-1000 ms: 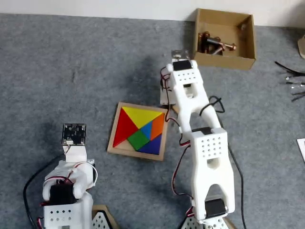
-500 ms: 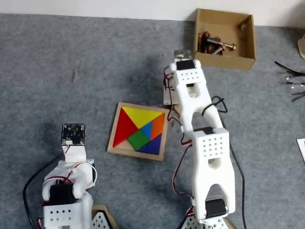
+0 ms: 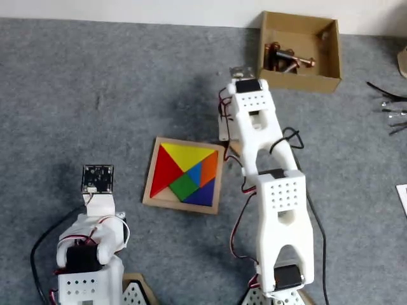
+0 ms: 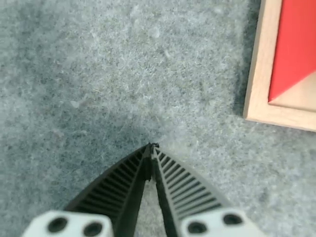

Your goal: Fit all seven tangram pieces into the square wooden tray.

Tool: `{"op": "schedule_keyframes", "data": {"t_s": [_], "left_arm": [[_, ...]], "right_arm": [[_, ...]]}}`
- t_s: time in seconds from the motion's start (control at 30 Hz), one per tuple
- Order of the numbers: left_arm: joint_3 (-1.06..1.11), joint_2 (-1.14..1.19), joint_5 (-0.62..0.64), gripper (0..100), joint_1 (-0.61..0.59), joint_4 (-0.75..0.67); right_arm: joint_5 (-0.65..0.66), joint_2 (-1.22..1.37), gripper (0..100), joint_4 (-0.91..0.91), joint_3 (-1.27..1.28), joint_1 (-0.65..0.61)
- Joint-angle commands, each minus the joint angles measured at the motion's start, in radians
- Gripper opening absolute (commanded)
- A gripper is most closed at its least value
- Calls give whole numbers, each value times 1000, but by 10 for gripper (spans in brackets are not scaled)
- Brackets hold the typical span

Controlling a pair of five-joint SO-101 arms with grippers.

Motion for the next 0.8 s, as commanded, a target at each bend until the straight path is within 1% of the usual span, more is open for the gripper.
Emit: {"op": "schedule_keyframes", "data": {"t_s": [0.0, 0.23, 0.37, 0.63, 0.77], "left_arm": [[21, -7, -8, 5, -8, 2], [21, -7, -8, 5, -8, 2], [21, -7, -8, 5, -8, 2], [21, -7, -8, 5, -8, 2], [21, -7, -8, 5, -8, 2]], "right_arm": [[15, -77, 4, 13, -47, -2], [18, -81, 4, 84, -65, 1], [54, -79, 4, 113, -114, 1], [58, -79, 4, 240, -298, -2], [58, -81, 4, 240, -344, -5]]}}
